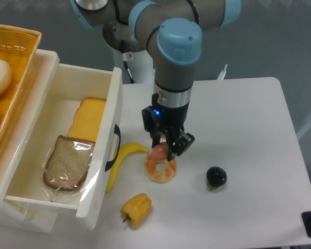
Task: Place the egg in the upper white drawer
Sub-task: 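Lift the egg and carry it over the open white drawer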
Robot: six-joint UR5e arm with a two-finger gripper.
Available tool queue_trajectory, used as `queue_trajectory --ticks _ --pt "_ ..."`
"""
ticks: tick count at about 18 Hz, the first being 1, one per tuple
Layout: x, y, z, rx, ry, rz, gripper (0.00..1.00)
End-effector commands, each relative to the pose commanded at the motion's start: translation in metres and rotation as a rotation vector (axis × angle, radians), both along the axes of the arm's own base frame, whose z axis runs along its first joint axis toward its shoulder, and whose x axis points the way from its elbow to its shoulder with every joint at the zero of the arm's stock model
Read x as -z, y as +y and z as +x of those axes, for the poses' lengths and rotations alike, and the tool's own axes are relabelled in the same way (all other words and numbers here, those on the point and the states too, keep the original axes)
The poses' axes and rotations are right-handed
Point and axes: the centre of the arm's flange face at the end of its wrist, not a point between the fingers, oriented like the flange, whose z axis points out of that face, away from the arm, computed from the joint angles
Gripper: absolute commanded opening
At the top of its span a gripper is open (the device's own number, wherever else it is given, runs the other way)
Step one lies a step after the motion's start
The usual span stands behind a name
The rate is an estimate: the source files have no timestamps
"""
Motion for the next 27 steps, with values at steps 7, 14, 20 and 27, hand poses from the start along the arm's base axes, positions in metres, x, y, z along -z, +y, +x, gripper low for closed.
queue_trajectory --ticks 7,14,20,27 --pt "-0.026 -0.008 0.031 0.023 -0.058 0.045 0.42" --pt "-0.033 0.003 0.088 0.092 -0.082 0.045 0.43" --pt "-0.029 0.016 0.119 0.158 -0.085 0.035 0.43" --pt "-0.012 0.029 0.145 0.223 -0.089 0.001 0.43"
